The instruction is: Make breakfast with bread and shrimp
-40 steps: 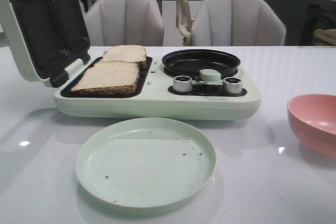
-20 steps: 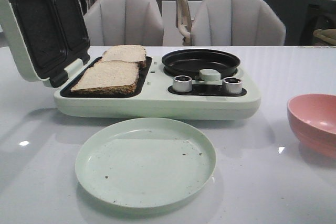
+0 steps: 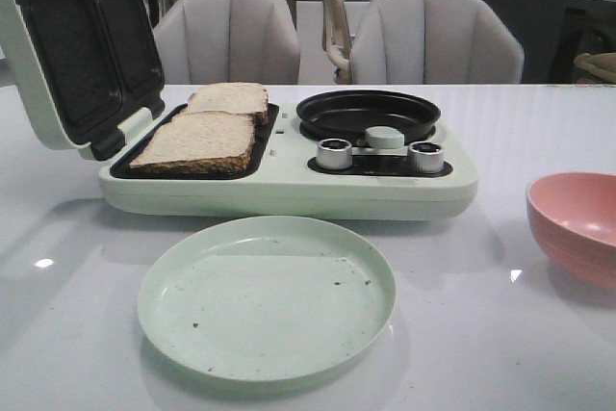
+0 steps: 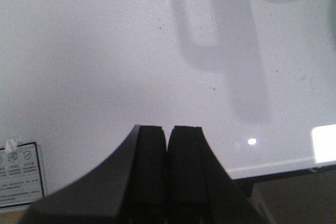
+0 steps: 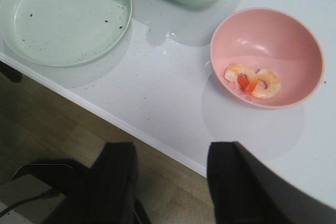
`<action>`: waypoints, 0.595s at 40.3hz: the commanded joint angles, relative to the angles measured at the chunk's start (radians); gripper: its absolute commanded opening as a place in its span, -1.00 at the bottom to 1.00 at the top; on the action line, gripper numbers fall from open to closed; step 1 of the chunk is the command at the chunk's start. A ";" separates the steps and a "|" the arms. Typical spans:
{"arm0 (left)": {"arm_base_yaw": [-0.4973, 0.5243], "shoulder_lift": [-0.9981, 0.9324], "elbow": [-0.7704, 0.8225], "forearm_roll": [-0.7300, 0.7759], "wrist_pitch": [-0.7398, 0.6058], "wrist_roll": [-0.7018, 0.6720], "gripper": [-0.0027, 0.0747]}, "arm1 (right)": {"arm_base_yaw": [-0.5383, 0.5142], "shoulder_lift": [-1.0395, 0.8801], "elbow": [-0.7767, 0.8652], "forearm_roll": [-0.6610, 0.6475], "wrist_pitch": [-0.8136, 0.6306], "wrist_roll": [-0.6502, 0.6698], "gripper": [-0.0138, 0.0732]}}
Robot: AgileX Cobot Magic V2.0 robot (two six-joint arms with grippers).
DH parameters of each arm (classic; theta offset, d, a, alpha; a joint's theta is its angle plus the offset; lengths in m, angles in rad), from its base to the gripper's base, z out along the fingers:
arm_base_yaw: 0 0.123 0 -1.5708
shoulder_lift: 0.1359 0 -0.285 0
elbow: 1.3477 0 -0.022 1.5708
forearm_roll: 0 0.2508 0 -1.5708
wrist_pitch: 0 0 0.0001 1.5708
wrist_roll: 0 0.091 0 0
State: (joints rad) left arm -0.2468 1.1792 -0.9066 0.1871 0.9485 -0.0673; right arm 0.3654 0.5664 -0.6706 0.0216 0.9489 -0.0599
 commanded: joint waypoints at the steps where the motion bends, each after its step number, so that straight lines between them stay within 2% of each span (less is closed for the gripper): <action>1: 0.137 -0.007 -0.059 -0.160 -0.081 0.152 -0.67 | -0.004 0.002 -0.025 -0.003 -0.057 0.001 0.31; 7: 0.339 0.033 -0.134 -0.413 -0.102 0.318 -0.67 | -0.004 0.002 -0.025 -0.003 -0.057 0.001 0.31; 12: 0.433 0.087 -0.211 -0.594 -0.139 0.403 -0.67 | -0.004 0.002 -0.025 -0.003 -0.057 0.001 0.31; 24: 0.450 0.269 -0.405 -0.743 -0.311 0.410 -0.67 | -0.004 0.002 -0.025 -0.003 -0.057 0.001 0.31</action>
State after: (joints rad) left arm 0.2010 1.4345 -1.2396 -0.4857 0.7236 0.3370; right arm 0.3654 0.5664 -0.6706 0.0210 0.9489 -0.0599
